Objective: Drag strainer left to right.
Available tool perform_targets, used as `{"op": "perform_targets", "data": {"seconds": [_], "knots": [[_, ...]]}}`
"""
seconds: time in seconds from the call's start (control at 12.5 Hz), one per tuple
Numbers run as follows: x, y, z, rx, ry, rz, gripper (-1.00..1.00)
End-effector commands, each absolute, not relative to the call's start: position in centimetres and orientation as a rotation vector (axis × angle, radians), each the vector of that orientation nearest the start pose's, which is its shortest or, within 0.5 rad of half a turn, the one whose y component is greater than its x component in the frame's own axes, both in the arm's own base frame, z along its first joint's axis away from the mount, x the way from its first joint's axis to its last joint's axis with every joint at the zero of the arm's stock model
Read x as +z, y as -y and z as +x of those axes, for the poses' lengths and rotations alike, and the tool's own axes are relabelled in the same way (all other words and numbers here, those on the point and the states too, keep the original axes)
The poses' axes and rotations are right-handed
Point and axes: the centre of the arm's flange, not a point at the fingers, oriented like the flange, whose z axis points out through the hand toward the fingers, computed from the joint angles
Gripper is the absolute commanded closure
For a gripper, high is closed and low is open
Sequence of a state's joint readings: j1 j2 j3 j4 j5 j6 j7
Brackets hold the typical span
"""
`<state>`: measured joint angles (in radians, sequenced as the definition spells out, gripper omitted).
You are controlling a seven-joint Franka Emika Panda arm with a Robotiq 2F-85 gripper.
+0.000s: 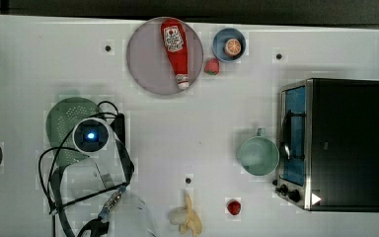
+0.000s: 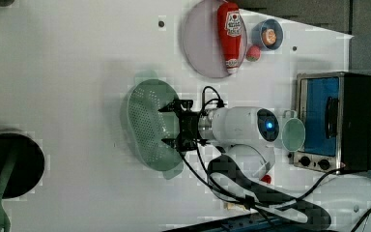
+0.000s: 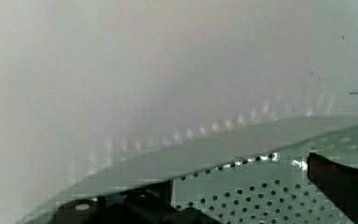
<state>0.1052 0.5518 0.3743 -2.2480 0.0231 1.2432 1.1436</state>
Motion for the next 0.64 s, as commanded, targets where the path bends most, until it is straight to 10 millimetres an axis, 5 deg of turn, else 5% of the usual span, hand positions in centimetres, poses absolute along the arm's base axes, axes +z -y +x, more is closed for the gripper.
{"op": "perform_targets", "data": {"seconds": [0.08, 0.64], "knots": [[14.7, -28.2, 46.8, 0.237, -2.067, -2.191, -1.00], [14.2, -22.5, 49.1, 0.158, -2.180, -2.124, -1.00]]}}
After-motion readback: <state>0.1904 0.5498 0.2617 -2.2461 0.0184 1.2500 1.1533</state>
